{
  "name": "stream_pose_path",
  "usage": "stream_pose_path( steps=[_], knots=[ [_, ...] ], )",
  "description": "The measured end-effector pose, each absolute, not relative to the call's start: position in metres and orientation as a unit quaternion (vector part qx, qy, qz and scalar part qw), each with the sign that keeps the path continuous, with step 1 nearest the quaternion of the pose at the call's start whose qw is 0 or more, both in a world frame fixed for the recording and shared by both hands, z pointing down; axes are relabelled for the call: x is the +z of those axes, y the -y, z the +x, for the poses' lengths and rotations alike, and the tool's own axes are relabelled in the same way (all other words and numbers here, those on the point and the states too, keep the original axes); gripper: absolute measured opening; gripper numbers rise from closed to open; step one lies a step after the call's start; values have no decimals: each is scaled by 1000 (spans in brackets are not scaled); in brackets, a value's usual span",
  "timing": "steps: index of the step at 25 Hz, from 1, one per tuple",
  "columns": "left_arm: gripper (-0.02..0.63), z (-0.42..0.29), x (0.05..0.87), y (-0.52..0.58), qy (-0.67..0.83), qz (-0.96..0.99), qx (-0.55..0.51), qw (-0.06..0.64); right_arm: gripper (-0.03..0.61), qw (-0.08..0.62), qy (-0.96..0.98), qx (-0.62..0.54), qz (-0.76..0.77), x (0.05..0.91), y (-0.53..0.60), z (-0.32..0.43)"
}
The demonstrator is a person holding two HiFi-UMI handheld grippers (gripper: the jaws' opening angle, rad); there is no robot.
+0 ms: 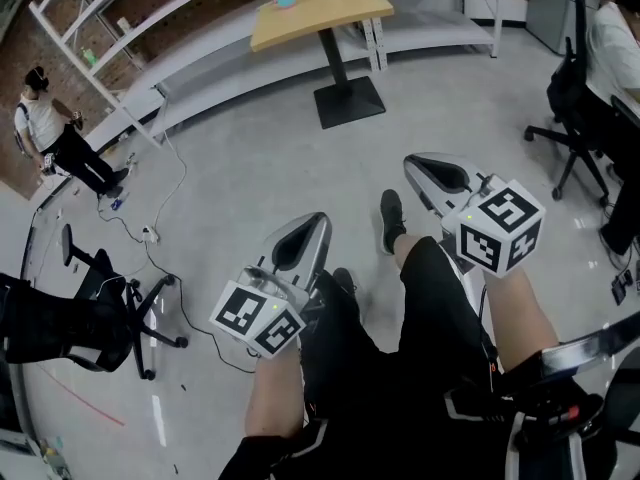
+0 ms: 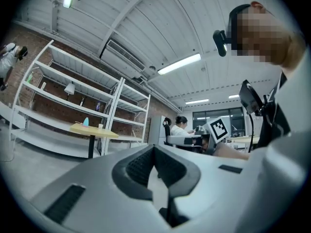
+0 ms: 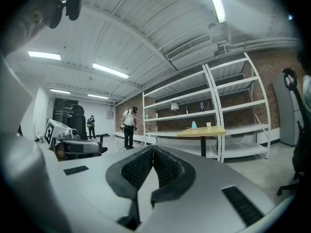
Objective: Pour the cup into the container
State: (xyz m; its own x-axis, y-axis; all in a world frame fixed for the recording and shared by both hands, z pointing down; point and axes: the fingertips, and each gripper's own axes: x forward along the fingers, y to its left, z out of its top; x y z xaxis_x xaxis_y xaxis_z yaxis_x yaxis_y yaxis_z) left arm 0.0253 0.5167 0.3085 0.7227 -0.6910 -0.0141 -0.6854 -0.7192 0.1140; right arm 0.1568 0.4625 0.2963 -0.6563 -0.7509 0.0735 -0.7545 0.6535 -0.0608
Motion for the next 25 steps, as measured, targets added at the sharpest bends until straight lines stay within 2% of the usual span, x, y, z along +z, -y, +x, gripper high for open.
stream_pose_path(
  steps=[12,25],
  knots=[
    [-8,44,311,-807,369,928,-31,51,2,20,909,56,413,305,-754,173],
    [-8,80,321,-1039,357,932,-19,57,2,14,903,67,424,310,-992,210]
  ],
)
